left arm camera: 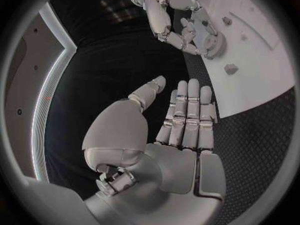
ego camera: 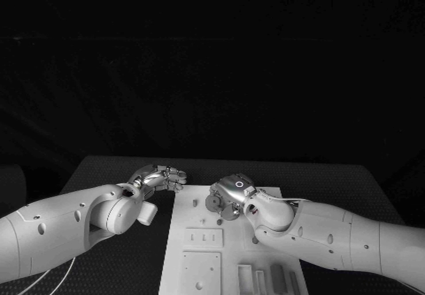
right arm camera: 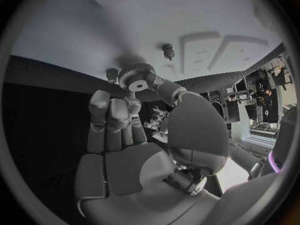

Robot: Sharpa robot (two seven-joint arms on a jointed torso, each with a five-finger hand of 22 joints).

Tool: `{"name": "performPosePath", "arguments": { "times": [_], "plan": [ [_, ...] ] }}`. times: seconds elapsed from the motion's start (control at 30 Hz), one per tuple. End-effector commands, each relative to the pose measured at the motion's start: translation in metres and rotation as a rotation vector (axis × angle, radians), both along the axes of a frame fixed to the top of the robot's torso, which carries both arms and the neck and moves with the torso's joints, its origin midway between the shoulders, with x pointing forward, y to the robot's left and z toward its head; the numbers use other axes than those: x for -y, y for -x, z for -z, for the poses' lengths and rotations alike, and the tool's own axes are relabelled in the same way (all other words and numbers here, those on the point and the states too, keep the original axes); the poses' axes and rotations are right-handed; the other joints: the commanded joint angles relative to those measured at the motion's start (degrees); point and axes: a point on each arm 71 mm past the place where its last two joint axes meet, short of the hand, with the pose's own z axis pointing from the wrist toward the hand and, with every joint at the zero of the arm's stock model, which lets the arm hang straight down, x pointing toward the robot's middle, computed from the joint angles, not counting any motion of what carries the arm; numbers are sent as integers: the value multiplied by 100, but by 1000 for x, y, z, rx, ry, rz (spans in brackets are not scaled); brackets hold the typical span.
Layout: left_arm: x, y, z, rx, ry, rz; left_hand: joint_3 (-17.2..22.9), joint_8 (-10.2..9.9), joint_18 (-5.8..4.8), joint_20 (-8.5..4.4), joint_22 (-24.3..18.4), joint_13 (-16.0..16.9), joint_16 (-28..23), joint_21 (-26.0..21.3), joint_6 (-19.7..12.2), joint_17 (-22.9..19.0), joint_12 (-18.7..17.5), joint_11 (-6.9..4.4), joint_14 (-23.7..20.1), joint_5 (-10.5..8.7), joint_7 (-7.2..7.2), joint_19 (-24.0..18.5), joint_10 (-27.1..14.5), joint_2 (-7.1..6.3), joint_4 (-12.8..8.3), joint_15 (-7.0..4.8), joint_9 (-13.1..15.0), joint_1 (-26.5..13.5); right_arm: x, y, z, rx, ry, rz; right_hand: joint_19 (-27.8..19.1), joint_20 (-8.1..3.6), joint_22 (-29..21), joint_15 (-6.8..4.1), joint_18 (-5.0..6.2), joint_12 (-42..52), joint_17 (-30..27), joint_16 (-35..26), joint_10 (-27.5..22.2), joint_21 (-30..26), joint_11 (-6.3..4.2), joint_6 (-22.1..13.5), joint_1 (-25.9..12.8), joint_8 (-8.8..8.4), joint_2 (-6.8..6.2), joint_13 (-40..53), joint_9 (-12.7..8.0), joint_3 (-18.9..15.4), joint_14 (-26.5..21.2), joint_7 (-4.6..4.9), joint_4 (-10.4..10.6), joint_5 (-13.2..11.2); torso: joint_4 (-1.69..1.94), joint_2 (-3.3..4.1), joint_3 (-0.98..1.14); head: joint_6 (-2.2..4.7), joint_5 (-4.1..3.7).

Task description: Assemble the parts on the task board

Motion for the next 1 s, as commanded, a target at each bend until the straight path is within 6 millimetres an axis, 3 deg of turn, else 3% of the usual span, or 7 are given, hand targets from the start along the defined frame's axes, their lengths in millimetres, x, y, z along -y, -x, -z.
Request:
{"name": "performPosePath", "arguments": {
  "times": [0.03, 0.87, 1.0],
  "plan": [
    [4, 1, -1, 6, 7, 24, 11, -33, 108, -19, 89, 9, -20, 34, 4, 6, -21, 14, 47, 10, 27, -22, 13, -19, 2, -9, 9, -29, 0, -2, 2, -4, 25, 13, -9, -23, 28, -40, 217, 4, 4, -24, 35, 19, 23, 270, -15, -7, 42, -10, -3, -1, -7, 263, -52, 1, 2, 1, -1, -16, -13],
    [5, 0, -1, 5, 7, 26, 10, -40, 108, -19, 88, 12, -26, 36, 5, 10, -26, 14, 49, 8, 27, -23, 14, -19, 4, -9, 18, -31, 0, -3, 4, -18, 30, 23, -24, -21, 16, -24, 217, -7, -5, -51, 19, 3, 42, 198, -13, -43, 45, -36, -15, 11, -13, 284, -123, 0, -5, 0, 6, -27, 8],
    [5, 0, -1, 5, 7, 25, 10, -42, 108, -19, 88, 13, -28, 37, 5, 11, -27, 14, 49, 8, 27, -23, 14, -19, 4, -9, 20, -32, -1, -4, 5, -41, 34, 28, -35, -17, 9, 6, 217, -15, -10, -70, -3, -8, 76, 70, -43, -109, 43, -52, -41, -14, -19, 322, -175, -1, -3, -3, 2, -26, 2]
  ]
}}
